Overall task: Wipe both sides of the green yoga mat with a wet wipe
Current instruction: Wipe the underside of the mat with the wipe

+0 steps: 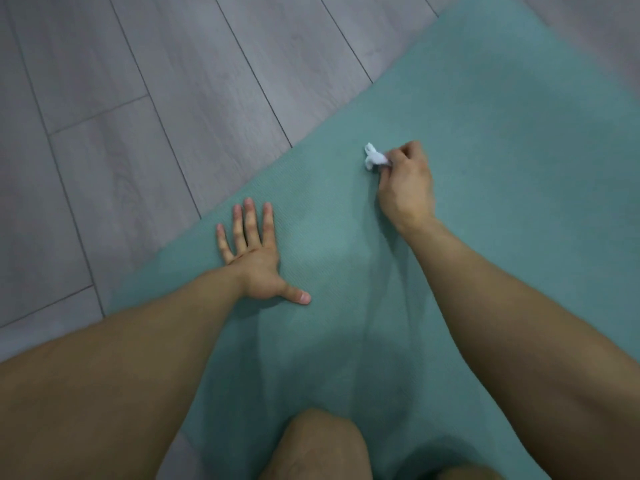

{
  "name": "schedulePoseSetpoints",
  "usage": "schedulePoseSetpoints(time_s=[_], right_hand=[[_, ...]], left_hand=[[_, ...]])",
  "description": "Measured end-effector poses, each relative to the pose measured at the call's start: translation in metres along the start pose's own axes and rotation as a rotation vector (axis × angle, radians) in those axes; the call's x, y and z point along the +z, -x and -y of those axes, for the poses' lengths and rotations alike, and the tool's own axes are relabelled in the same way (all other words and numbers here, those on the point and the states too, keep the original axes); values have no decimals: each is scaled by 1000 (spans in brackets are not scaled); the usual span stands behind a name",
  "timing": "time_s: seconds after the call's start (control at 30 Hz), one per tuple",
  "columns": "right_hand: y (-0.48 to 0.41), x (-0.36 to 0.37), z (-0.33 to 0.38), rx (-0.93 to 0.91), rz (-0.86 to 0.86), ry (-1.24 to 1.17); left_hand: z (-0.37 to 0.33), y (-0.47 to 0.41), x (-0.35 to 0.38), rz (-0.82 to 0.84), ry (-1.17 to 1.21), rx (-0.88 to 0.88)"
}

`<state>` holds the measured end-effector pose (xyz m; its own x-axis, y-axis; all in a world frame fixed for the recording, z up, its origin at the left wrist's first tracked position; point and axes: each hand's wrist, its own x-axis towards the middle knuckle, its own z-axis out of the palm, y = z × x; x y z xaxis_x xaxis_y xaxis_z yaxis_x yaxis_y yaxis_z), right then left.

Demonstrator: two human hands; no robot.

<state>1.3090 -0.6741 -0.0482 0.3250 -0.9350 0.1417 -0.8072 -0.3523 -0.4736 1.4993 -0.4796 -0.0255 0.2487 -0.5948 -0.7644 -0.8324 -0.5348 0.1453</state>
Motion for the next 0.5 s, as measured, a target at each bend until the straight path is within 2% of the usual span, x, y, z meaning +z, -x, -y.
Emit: schedulePoseSetpoints(time_s=[0.07, 0.17, 0.2, 0.23, 0.27, 0.33, 0.37, 0.4, 0.5], right_hand=[[15, 4, 14, -76, 58, -21], [76, 3, 35, -492, 409, -90], [83, -1, 29, -612, 475, -65], [73, -6, 17, -642, 469, -44], [54, -9, 0, -575, 402, -27], [10, -21, -33, -262, 130, 8], [-2, -24, -41, -111, 47, 0], [-1, -22, -39, -54, 32, -2], [53, -11, 1, -285, 164, 13]], left_hand=[[-3, 2, -2, -13, -1, -8], [-8, 8, -2, -62, 2, -60], [-13, 11, 0, -69, 15, -78], [-21, 15, 5, -64, 45, -82], [-32, 20, 13, -53, 80, -79], [-59, 27, 32, -26, 118, -96], [-74, 26, 39, -17, 140, -117], [-85, 23, 43, -16, 163, -149], [-100, 11, 44, 8, 212, -250]])
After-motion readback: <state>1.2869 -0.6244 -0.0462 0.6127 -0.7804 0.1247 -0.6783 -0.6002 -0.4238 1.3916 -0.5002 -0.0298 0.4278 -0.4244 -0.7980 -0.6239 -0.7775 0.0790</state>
